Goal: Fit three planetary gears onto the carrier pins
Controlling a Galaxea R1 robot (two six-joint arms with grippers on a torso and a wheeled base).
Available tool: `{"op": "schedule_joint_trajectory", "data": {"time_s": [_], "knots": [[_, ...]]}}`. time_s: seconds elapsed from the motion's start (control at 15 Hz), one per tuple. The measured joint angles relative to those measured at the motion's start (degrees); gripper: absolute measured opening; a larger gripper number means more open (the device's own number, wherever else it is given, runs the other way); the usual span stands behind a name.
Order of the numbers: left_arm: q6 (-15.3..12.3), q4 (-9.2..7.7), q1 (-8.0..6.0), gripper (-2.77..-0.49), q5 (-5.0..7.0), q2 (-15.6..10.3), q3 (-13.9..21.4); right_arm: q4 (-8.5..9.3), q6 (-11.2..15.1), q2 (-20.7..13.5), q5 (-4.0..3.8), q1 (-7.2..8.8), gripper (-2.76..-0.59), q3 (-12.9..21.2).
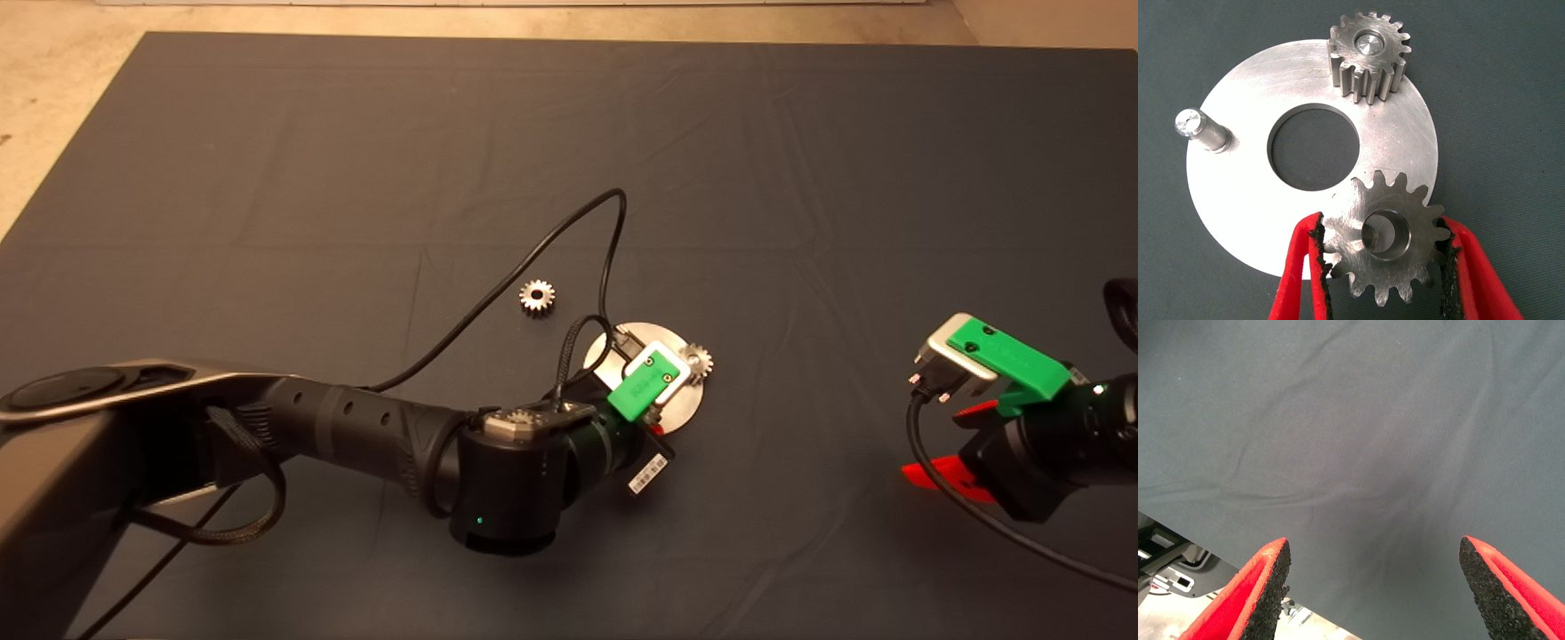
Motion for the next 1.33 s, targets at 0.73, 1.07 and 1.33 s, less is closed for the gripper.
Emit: {"op": "schedule_joint_trajectory", "data": {"time_s": [0.73,1.07,1.33], "knots": [[3.89,-2.17,-0.38,-2.61,-1.60,-0.52,-0.22,0.16,0.02,0.00,-0.02,0.04,-1.50,0.00],[3.89,-7.07,-3.14,-2.61,-2.49,-0.50,-0.90,0.16,0.02,0.00,-0.02,0.04,-1.50,0.00],[3.89,-9.62,-4.34,-2.61,-2.87,-0.48,-1.16,0.16,0.02,-0.02,-0.02,0.05,-1.50,0.00]]}}
